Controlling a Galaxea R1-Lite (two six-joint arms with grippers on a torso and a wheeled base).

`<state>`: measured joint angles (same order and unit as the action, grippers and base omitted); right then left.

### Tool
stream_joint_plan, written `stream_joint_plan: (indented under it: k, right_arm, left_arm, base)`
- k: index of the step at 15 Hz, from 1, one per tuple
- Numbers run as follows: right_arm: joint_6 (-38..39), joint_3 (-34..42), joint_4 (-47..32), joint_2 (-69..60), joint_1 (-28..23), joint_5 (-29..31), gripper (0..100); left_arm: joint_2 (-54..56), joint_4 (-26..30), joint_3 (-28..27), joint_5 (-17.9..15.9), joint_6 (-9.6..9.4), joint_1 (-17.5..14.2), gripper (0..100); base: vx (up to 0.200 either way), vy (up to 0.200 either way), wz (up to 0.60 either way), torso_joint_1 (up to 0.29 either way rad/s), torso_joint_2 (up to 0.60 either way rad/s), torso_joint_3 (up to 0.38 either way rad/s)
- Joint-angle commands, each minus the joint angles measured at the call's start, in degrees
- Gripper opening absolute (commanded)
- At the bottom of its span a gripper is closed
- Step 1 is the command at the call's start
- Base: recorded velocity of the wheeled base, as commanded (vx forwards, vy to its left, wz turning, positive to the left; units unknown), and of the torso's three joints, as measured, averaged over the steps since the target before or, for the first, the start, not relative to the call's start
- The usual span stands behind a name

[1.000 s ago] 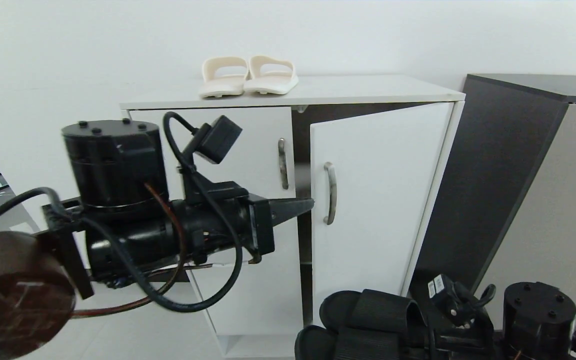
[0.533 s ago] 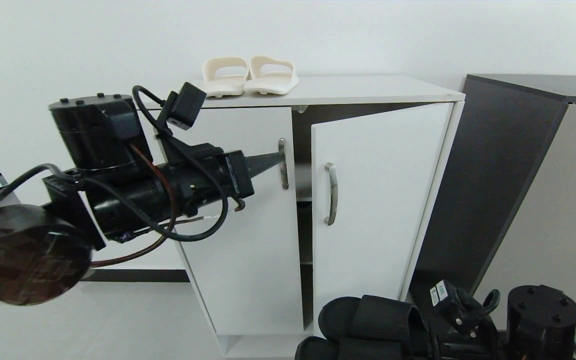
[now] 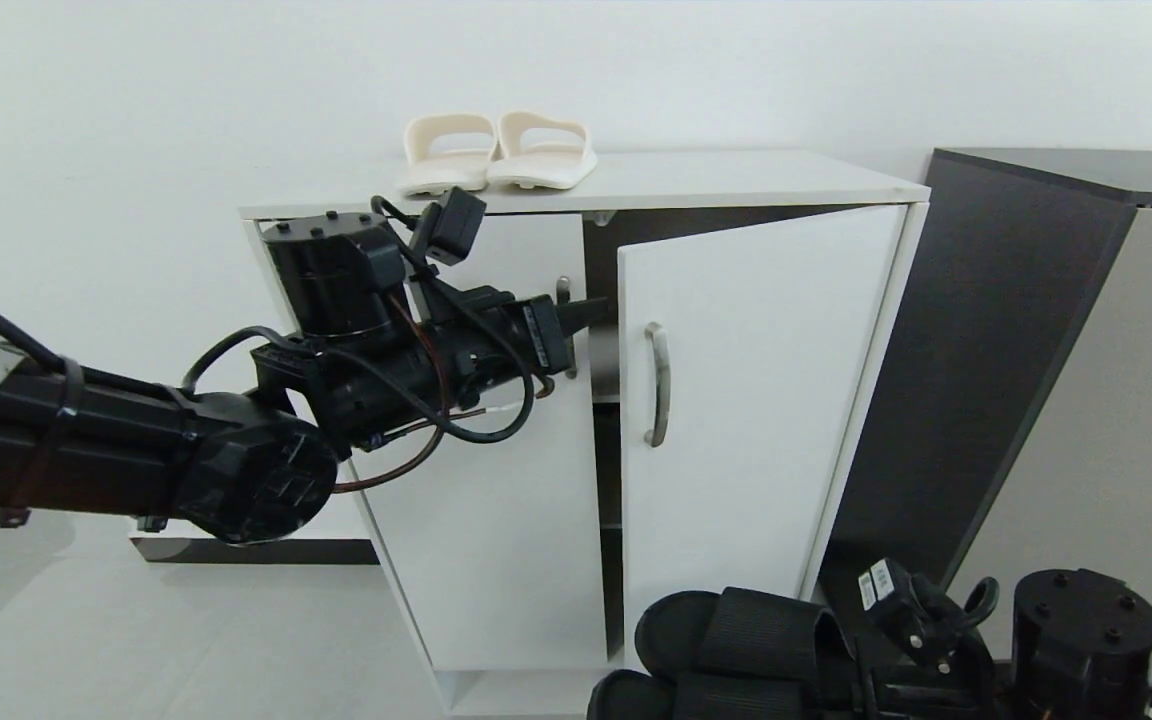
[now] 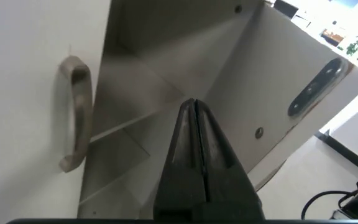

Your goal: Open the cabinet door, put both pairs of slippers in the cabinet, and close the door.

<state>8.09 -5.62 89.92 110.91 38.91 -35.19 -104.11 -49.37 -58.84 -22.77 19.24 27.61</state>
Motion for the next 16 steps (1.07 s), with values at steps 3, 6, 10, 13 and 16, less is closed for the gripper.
stream_joint_plan:
  k: [3, 6, 10, 13, 16]
  right_arm:
    - [0.08, 0.70, 0.08, -0.70, 0.55, -0.31, 0]
    - [0.08, 2.54, 0.08, -1.75, 2.22, -0.49, 0]
    - [-0.54, 5.62, 0.08, -4.30, 2.22, -7.96, 0]
    - [2.54, -0.80, 0.08, -1.66, 0.37, -0.05, 0]
    - [9.40, -12.31, -11.34, -0.34, 0.29, 16.65, 0]
  left_arm:
    - [-1.36, 0.15, -0.22, 0.18, 0.01, 4.03, 0]
    - [1.72, -0.37, 3.91, 1.59, -1.22, 9.83, 0]
    - [3.74, -0.37, 5.32, 2.03, -1.92, 10.71, 0]
    - [4.35, -2.84, 7.08, 5.46, -2.54, 8.25, 0]
    - [7.08, -9.25, 12.88, 19.34, -8.69, 4.82, 0]
  base:
    - [-0.133, 0.000, 0.00, 0.003, 0.00, 0.000]
    - [-0.200, 0.000, 0.00, 0.006, 0.00, 0.001]
    - [-0.150, 0.000, 0.00, -0.005, 0.00, 0.005]
    - [0.000, 0.000, 0.00, 0.000, 0.00, 0.000]
    - [0.000, 0.000, 0.00, 0.000, 0.00, 0.000]
